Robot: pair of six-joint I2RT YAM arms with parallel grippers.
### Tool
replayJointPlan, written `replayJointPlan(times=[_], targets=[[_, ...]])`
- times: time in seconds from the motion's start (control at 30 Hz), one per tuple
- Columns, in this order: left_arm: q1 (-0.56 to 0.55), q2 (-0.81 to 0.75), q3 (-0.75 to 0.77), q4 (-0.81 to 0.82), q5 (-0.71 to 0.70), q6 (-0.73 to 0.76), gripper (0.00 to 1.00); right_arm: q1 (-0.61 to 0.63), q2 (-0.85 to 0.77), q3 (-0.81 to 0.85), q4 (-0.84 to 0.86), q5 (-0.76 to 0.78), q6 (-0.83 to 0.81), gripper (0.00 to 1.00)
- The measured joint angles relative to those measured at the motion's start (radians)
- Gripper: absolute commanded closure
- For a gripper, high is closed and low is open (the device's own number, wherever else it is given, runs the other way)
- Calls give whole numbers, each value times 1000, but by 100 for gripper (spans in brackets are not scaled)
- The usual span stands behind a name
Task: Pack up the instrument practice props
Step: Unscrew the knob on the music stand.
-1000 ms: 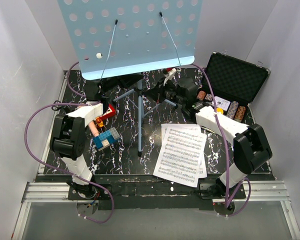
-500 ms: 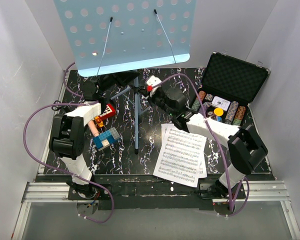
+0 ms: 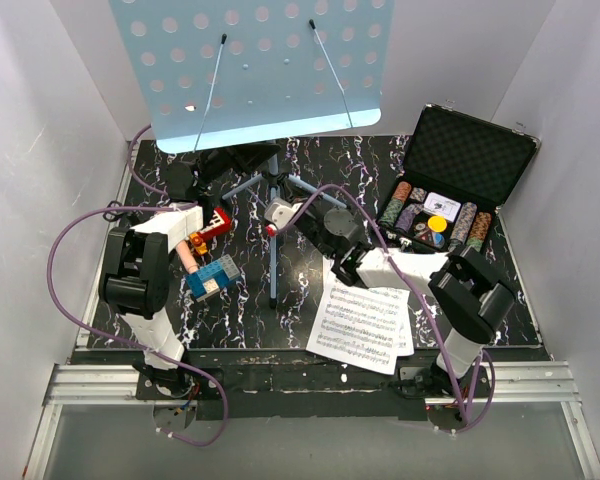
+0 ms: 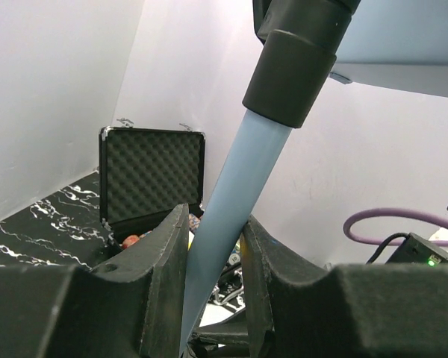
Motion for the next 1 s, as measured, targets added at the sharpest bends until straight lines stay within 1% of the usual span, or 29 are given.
replayJointPlan(times=[0.1,0.17,0.27,0.33,0.4,0.43,0.47,0.5,0.53,0.63,0.7,0.73,0.83,0.9,1.0], targets=[[0,0,0,0,0,-1,100,11,22,-6,46,25,-79,99],[0,0,0,0,0,-2,100,18,33,-6,66,45,-118,97],[0,0,0,0,-1,-3,100,29,49,-6,95,77,-159,91],[0,0,0,0,-1,-5,100,37,57,-6,113,99,-172,81],[0,0,0,0,1,-6,100,48,60,-8,121,118,-177,69],[-1,0,0,1,5,-6,100,55,60,-14,128,129,-182,60],[-3,0,0,3,13,-6,100,63,60,-23,140,146,-188,56],[-4,-1,0,4,17,-6,100,72,59,-35,150,172,-192,53],[-5,-1,0,4,18,-6,100,82,56,-51,153,201,-193,48],[-5,-1,0,4,14,-6,100,104,40,-94,131,283,-170,44],[-5,-1,0,4,14,-6,100,114,-1,-106,69,324,-130,41],[-5,-1,0,4,13,-6,100,116,-30,-107,37,339,-104,38],[-6,-1,0,3,11,-5,100,118,-148,-105,-55,383,-4,36],[-6,-1,0,3,9,-5,100,117,-236,-80,-176,403,112,36],[-6,-1,0,2,6,-2,100,91,-346,13,-451,370,389,36]])
